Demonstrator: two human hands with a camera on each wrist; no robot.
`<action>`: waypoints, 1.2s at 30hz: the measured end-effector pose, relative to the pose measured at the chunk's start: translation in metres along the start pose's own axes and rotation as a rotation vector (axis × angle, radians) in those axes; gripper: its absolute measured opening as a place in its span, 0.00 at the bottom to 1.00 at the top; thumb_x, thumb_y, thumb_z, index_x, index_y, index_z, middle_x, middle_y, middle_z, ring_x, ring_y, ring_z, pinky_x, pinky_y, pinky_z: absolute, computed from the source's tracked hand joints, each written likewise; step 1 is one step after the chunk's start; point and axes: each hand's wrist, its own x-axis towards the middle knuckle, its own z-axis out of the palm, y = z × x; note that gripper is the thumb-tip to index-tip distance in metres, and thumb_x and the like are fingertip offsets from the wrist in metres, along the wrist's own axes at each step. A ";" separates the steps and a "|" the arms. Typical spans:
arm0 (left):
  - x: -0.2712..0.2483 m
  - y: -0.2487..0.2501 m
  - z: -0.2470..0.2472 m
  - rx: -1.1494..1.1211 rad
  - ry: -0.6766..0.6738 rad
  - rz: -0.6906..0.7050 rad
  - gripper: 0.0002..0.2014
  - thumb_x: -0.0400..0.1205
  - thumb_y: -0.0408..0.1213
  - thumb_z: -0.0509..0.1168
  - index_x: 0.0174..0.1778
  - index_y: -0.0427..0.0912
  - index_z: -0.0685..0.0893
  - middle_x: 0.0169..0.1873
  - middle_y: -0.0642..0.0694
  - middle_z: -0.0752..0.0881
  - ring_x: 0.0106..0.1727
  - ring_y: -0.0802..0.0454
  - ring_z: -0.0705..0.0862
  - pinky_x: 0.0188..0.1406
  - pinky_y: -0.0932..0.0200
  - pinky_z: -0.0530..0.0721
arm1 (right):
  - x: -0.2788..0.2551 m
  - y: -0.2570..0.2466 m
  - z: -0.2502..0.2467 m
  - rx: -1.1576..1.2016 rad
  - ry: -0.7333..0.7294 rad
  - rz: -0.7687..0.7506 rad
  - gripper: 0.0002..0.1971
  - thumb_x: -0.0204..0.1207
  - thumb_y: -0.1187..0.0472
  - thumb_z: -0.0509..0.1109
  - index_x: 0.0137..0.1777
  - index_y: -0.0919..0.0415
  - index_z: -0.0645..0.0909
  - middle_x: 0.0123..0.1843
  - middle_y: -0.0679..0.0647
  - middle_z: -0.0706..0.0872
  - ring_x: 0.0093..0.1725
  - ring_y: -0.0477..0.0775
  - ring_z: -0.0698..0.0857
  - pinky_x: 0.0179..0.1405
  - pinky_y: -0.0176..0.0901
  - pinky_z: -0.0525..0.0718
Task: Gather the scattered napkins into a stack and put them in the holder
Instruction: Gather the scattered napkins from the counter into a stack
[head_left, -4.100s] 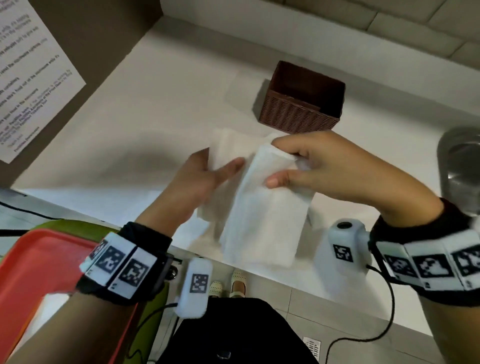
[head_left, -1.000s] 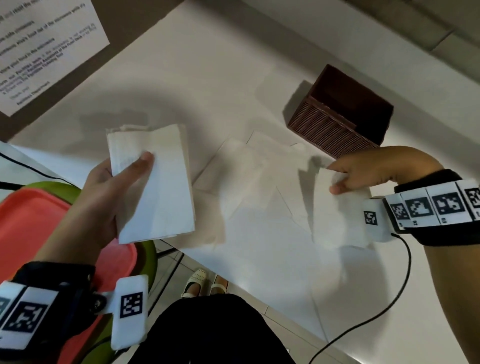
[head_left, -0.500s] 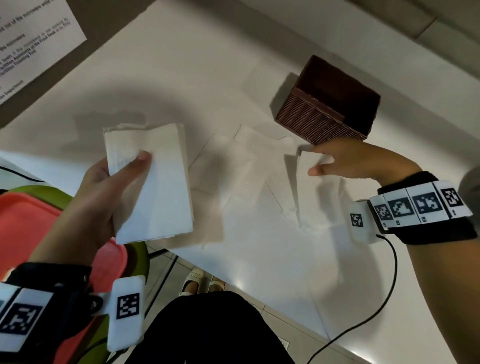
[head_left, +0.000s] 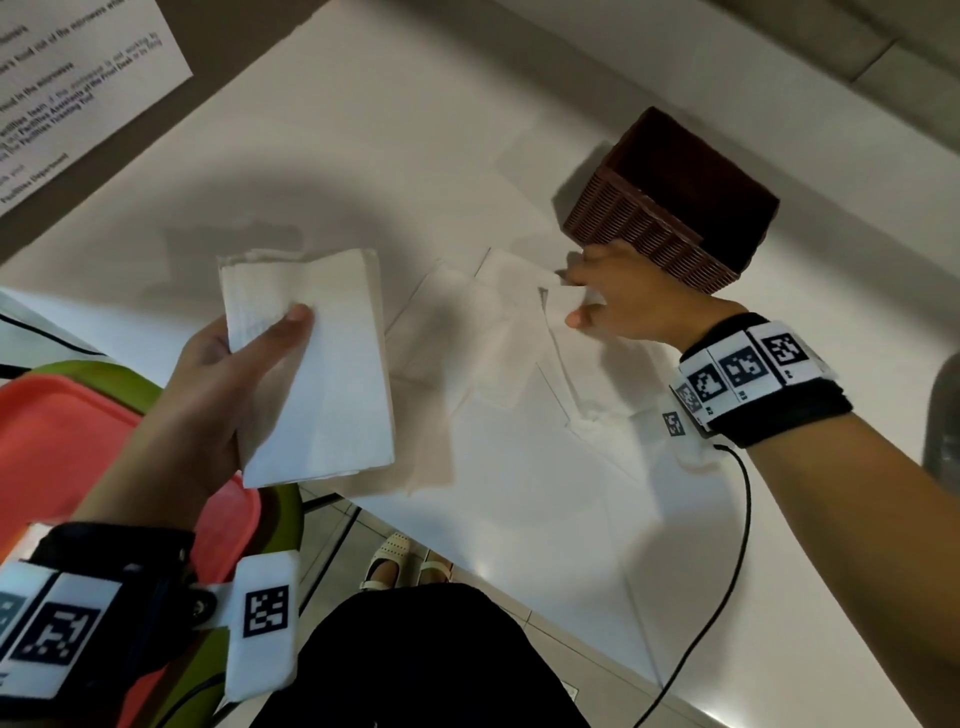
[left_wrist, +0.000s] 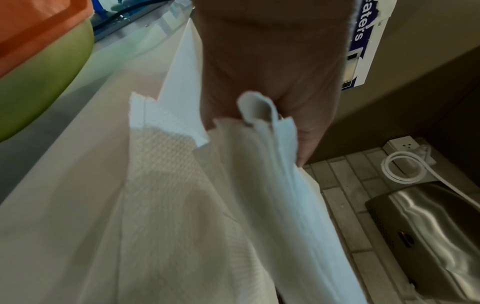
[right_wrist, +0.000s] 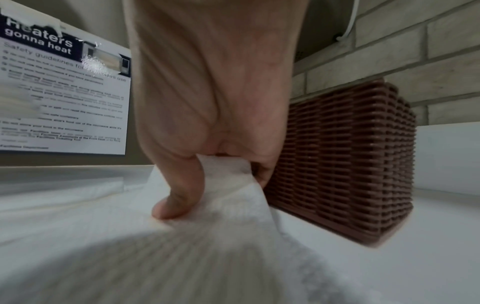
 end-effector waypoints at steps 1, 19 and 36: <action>0.000 0.000 0.001 -0.002 0.000 -0.001 0.11 0.78 0.47 0.68 0.52 0.45 0.85 0.38 0.52 0.94 0.39 0.55 0.93 0.31 0.62 0.89 | -0.003 0.001 -0.002 0.021 0.007 0.012 0.24 0.75 0.56 0.74 0.69 0.61 0.77 0.68 0.59 0.77 0.71 0.62 0.73 0.63 0.41 0.70; -0.007 0.004 0.021 0.050 -0.078 -0.001 0.12 0.82 0.47 0.66 0.56 0.46 0.85 0.46 0.51 0.94 0.46 0.53 0.93 0.34 0.64 0.89 | -0.050 0.024 0.005 0.089 -0.054 -0.001 0.24 0.70 0.55 0.78 0.67 0.51 0.81 0.73 0.47 0.72 0.76 0.54 0.64 0.75 0.48 0.62; -0.008 0.006 0.007 0.024 -0.051 0.015 0.13 0.80 0.48 0.67 0.56 0.45 0.86 0.47 0.50 0.94 0.47 0.52 0.93 0.37 0.60 0.89 | -0.150 0.017 -0.042 0.459 0.170 -0.203 0.13 0.62 0.43 0.78 0.36 0.50 0.83 0.47 0.50 0.87 0.48 0.47 0.87 0.46 0.45 0.80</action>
